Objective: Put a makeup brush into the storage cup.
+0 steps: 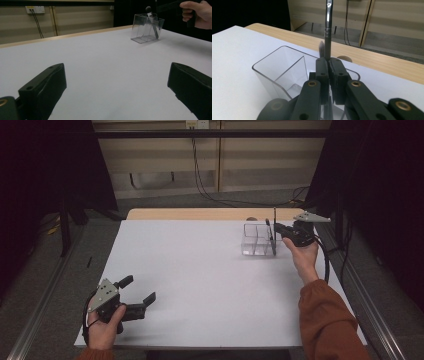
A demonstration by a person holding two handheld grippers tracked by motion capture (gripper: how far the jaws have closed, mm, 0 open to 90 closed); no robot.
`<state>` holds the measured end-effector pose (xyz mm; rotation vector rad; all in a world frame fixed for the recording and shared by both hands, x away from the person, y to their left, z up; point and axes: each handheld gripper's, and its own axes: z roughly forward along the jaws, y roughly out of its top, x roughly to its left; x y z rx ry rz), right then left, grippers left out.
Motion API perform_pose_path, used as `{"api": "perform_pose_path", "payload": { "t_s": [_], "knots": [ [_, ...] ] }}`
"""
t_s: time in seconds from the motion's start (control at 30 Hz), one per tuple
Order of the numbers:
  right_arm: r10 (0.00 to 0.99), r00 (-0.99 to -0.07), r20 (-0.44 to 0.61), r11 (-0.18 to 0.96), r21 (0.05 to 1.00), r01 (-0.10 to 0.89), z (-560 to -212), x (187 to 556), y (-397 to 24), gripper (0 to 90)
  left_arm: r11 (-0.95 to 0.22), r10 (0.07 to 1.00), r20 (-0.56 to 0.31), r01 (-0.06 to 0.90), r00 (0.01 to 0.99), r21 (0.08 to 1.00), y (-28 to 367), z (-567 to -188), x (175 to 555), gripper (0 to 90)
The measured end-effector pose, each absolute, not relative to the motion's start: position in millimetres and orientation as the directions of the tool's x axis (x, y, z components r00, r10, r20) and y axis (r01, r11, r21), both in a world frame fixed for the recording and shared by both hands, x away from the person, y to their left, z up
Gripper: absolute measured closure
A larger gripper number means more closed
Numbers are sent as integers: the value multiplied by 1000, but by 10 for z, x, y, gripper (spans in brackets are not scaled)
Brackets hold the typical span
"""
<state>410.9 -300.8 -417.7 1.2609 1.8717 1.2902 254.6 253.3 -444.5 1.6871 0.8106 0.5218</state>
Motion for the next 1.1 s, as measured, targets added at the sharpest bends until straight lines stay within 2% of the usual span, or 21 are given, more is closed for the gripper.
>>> {"api": "perform_pose_path", "payload": {
  "t_s": [0.63,0.9,1.1],
  "knots": [
    [902,-418,106,84,907,413,-4291,4090,-3093,843,-127,744,-71,244,664,961,2534,-4446,2546,21],
    [902,-418,112,79,907,413,-4299,4070,-3116,734,-127,744,-71,245,664,961,2536,-4446,2546,21],
    [895,-430,122,66,915,397,-4293,4029,-3134,590,-123,746,-75,247,662,961,2534,-4449,2549,21]
  ]
}}
